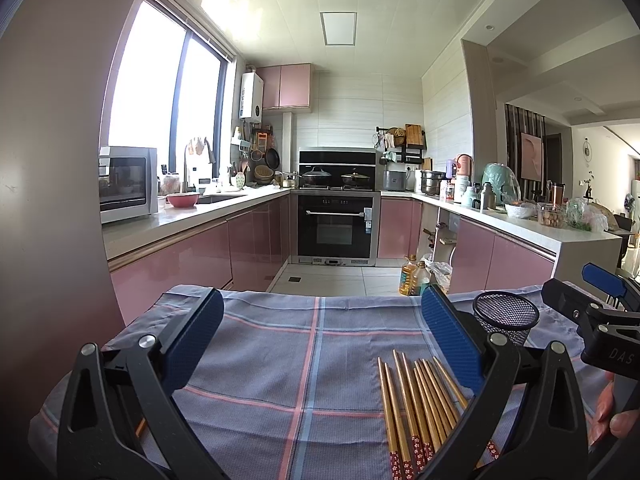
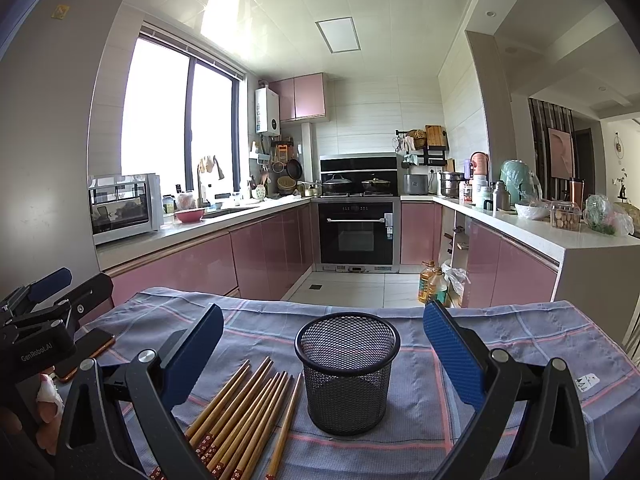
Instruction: Organize utensils
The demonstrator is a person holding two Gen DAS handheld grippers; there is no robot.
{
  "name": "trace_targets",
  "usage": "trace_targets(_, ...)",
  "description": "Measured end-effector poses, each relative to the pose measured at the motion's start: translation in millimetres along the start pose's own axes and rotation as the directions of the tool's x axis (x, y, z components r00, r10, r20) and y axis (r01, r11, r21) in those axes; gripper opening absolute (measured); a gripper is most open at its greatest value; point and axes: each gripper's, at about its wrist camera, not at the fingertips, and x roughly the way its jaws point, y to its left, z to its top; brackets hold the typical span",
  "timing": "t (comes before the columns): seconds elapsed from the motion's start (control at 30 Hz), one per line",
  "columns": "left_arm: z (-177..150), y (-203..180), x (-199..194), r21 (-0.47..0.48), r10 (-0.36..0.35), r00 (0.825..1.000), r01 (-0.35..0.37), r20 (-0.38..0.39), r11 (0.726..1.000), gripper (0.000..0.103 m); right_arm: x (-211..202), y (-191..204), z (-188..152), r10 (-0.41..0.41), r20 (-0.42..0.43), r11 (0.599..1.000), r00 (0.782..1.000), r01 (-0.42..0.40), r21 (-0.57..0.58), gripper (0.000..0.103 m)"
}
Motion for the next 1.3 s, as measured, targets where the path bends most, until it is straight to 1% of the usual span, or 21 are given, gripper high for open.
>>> trace_targets(0.77,-1.5,0.4,1.8,0.000,-0.001,1.000,0.001,-0.001,1.000,0.097,-1.2,1.5,-2.6,-0.002,0.000,1.000,1.000,0.002,0.007,0.097)
trace_targets(1.3,-4.7,-3.5,2.6,0.002,-0.001,1.000,0.001,-0.016,1.000,0.097,-1.7,0.0,-1.8,0.000,-0.006,1.000,1.000,0.000,0.010,0.097)
